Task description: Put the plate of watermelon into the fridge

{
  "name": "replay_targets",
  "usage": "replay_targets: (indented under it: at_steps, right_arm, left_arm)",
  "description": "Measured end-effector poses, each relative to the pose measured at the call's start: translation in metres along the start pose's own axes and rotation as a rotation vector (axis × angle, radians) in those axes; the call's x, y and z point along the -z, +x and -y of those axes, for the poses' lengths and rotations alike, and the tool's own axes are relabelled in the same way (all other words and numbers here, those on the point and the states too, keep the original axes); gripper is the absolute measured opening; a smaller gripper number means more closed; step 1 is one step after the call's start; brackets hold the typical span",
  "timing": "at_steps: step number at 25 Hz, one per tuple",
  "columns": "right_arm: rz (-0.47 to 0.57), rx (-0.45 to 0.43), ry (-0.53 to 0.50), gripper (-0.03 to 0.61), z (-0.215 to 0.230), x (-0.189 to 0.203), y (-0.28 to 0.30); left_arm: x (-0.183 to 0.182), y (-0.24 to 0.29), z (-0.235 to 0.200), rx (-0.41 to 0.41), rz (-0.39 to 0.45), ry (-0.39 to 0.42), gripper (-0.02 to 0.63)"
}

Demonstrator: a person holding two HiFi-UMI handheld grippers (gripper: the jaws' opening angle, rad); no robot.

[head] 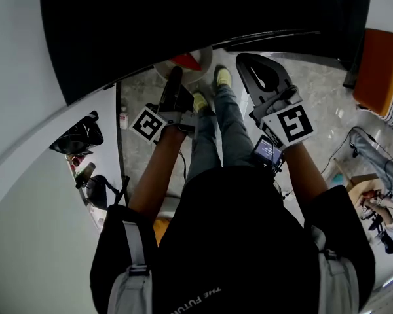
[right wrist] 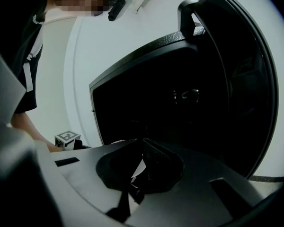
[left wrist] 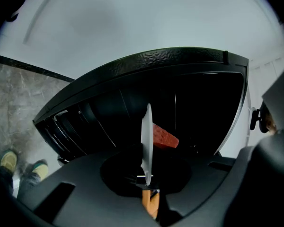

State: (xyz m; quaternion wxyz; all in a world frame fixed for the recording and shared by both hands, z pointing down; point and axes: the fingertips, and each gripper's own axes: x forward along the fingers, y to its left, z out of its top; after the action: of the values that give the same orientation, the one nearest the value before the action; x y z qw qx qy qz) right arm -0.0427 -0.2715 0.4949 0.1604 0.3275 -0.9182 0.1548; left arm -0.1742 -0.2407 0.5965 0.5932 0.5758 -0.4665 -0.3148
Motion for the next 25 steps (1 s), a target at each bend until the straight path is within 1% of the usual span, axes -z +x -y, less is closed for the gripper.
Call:
replay_targets:
  at_steps: [2,4,9,13,15,17,20,25]
  right_arm:
    - [0.0,-0.001,-0.004,0.014,-0.004,0.003,0.0]
    - [0.003,0.0,-0.012,0.014,-0.01,0.005,0.0]
    - [-0.015,-0.01,0.014,0.014,-0.006,0.013,0.01]
    - [0.062,-0.004,0.007,0.014,-0.004,-0.002,0.012]
    - [0.056,-0.002,0.014,0.014,-0.003,0.002,0.008]
    - [0.038,-0.004,0.022,0.014,0.0,0.008,0.002]
    - [0.057,0.006,0.022,0.014,0.005,0.006,-0.002]
    - [0.061,0.024,0.03,0.014,0.009,0.007,-0.007]
  left_arm:
    - [0.0,0.002,-0.003,0.009,-0.008,0.012,0.026]
    - [0.0,0.003,-0.006,0.018,-0.008,0.007,0.026]
    - [-0.004,0.028,-0.032,0.0,0.009,-0.016,0.026]
    - [-0.005,0.045,-0.043,-0.007,0.016,-0.019,0.028]
    - [-0.005,0.049,-0.046,-0.006,0.018,-0.023,0.028]
    - [-0.004,0.053,-0.052,-0.032,0.018,-0.011,0.028]
    - [-0.004,0.057,-0.067,-0.091,0.015,0.017,0.028]
    - [-0.004,0.061,-0.079,-0.121,0.033,-0.026,0.028]
